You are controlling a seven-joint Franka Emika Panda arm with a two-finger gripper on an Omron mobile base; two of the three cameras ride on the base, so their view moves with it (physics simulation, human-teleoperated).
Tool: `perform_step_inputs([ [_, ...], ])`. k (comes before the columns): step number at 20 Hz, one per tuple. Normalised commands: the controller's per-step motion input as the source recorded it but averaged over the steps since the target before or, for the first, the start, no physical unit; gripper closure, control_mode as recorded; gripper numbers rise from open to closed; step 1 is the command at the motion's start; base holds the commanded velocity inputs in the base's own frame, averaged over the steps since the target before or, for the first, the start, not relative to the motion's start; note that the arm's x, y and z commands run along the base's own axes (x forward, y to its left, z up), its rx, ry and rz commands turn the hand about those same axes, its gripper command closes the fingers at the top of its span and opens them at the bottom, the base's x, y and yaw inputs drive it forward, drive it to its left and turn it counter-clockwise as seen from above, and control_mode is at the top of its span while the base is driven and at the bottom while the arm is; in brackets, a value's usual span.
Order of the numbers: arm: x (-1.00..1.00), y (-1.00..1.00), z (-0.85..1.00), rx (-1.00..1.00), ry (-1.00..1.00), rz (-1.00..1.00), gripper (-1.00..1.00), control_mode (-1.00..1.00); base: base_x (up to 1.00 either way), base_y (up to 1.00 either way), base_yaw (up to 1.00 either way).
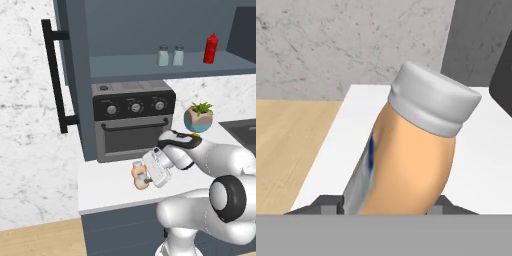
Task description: Put the shaker and condiment bottle from the counter next to their counterparts in the cabinet.
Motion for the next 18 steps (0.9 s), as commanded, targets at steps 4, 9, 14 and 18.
perform_step_inputs([
  [4, -0.01, -0.06, 0.14, 0.01, 0.0, 0.0, 1.0, -1.0, 0.0, 0.0, 0.0],
  [9, -0.23, -0.27, 0.79, 0.0, -0.02, -0.07, 1.0, -1.0, 0.0, 0.0, 0.0],
  [14, -0.23, -0.38, 0.85, 0.0, 0.0, -0.13, 1.0, -1.0, 0.0, 0.0, 0.0],
  [18, -0.16, -0.33, 0.77, 0.0, 0.0, -0.16, 1.0, -1.0, 0.0, 0.0, 0.0],
])
